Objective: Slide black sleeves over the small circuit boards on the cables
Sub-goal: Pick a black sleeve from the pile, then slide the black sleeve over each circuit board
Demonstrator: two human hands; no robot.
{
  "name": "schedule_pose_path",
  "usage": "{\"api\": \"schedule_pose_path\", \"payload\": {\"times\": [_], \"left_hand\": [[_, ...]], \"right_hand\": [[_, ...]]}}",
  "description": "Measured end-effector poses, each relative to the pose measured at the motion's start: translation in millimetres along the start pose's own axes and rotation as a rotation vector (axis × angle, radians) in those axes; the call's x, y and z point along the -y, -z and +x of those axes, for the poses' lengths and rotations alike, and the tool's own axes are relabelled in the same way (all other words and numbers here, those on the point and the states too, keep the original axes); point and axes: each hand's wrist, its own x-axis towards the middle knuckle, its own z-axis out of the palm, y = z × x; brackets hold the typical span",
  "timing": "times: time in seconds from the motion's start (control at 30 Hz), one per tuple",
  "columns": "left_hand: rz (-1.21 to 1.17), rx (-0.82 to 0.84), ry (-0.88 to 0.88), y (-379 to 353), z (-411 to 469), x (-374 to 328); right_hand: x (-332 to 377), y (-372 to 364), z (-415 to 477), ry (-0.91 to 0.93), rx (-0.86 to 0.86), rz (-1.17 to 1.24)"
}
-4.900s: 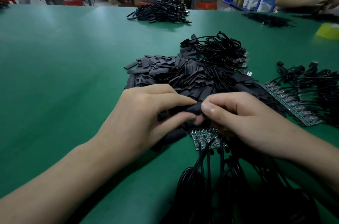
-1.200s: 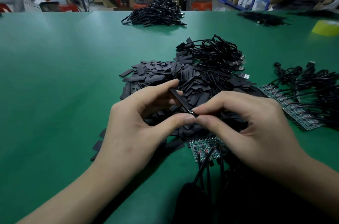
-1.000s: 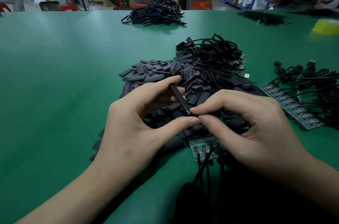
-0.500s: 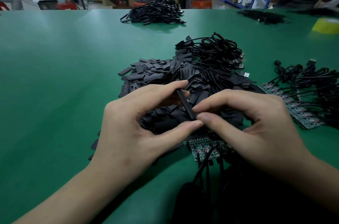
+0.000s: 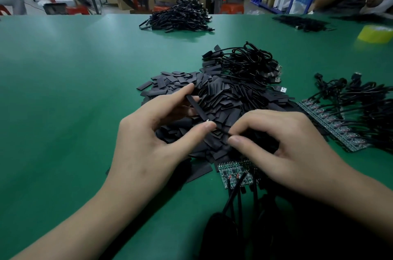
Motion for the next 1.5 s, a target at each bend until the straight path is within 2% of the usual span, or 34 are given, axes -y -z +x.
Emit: {"api": "schedule_pose_path", "payload": {"times": [0.13, 0.27, 0.4, 0.5, 0.63, 0.77, 0.9, 1.03, 1.13, 1.23, 1.3, 1.4, 1.5], "left_hand": [[0.059, 0.036, 0.054, -0.4, 0.8, 4.2], [0.253, 0.114, -0.056, -0.6, 0.5, 1.9], [0.393, 0.258, -0.157, -3.3, -1.0, -2.3], [0.532, 0.368, -0.198, -2.3, -3.0, -7.5], [0.636, 0.458, -0.173, -2.5, -6.2, -14.4], [0.651, 0.497, -0.159, -0.9, -6.9, -17.9], [0.603, 0.497, -0.133, -3.0, -8.2, -17.2], [0.443, 0.474, -0.068, -5.3, -8.6, -15.4], [0.238, 0.428, 0.091, -6.5, -9.8, -19.6], [-0.13, 0.445, 0.289, -8.7, -9.8, -25.9], [-0.267, 0.441, 0.358, -9.0, -9.1, -26.3], [-0.339, 0.424, 0.382, -9.0, -8.5, -26.8], [-0.361, 0.419, 0.443, -10.0, -9.1, -29.5]], "right_hand": [[-7.4, 18.2, 7.7, -0.088, -0.134, -0.091], [-25.6, 44.5, 33.0, -0.198, -0.173, -0.241], [-55.4, 54.7, 89.8, -0.211, -0.158, -0.4], [-81.2, 50.2, 146.7, -0.205, -0.1, -0.471], [-100.5, 38.4, 196.5, -0.289, 0.122, -0.602], [-92.3, 27.6, 186.3, -0.239, 0.11, -0.54], [-54.9, 25.2, 127.3, -0.156, 0.055, -0.392], [-19.0, 32.4, 62.8, -0.164, 0.178, -0.182], [-2.2, 36.7, 30.3, -0.193, 0.293, -0.045], [3.1, 37.6, 9.9, -0.192, 0.356, 0.029], [3.4, 36.4, 2.4, -0.23, 0.4, 0.129], [0.2, 32.2, -0.7, -0.31, 0.392, 0.29], [-1.0, 26.7, -1.3, -0.314, 0.342, 0.308]]}}
